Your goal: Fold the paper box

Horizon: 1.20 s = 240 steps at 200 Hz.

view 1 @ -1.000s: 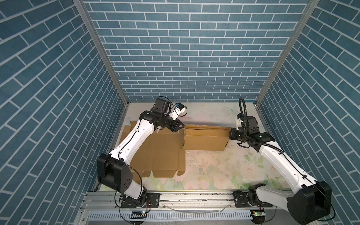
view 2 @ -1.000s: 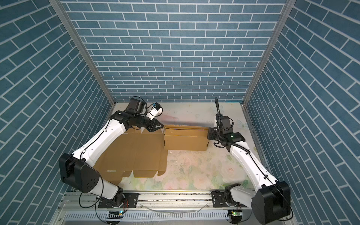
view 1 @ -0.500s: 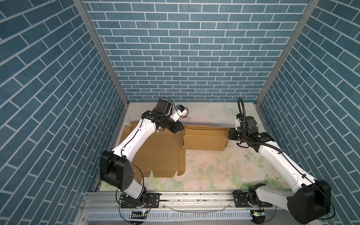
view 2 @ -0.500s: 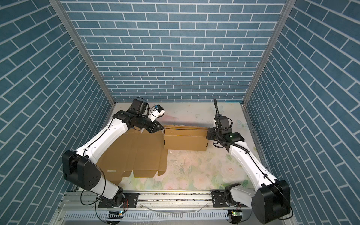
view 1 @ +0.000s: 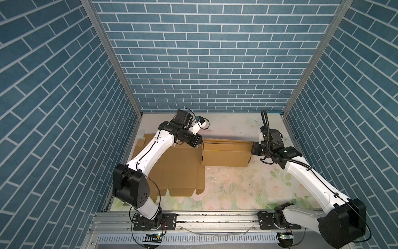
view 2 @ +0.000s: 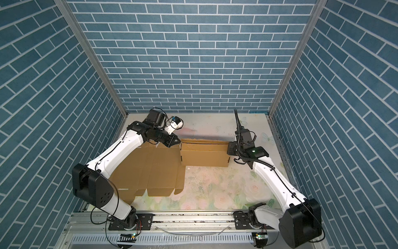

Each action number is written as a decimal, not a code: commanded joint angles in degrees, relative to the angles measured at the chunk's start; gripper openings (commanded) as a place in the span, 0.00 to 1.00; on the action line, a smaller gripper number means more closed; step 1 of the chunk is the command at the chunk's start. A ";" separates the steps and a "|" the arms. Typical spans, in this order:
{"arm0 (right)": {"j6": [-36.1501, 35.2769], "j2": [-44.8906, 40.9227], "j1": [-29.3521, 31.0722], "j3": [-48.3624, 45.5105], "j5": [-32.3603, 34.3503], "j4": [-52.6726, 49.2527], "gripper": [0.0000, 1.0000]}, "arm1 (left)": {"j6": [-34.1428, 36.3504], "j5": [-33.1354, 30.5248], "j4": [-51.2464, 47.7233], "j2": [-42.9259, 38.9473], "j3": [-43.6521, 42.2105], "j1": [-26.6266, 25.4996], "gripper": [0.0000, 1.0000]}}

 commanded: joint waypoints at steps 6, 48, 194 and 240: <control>2.19 -0.06 0.86 -0.20 0.76 -6.29 0.00 | -2.15 -0.12 -2.06 0.93 3.68 -0.27 0.00; 3.22 -0.94 1.57 -0.53 2.92 -6.53 0.00 | -7.29 2.73 -4.90 2.52 6.44 -0.27 0.00; 5.75 -1.85 3.38 -0.77 5.71 -5.45 0.00 | -6.64 -4.91 -2.99 0.70 2.42 -0.79 0.39; 5.75 -1.58 3.60 -0.65 5.93 -5.44 0.00 | -5.18 -7.39 -2.15 2.56 3.33 -1.41 0.34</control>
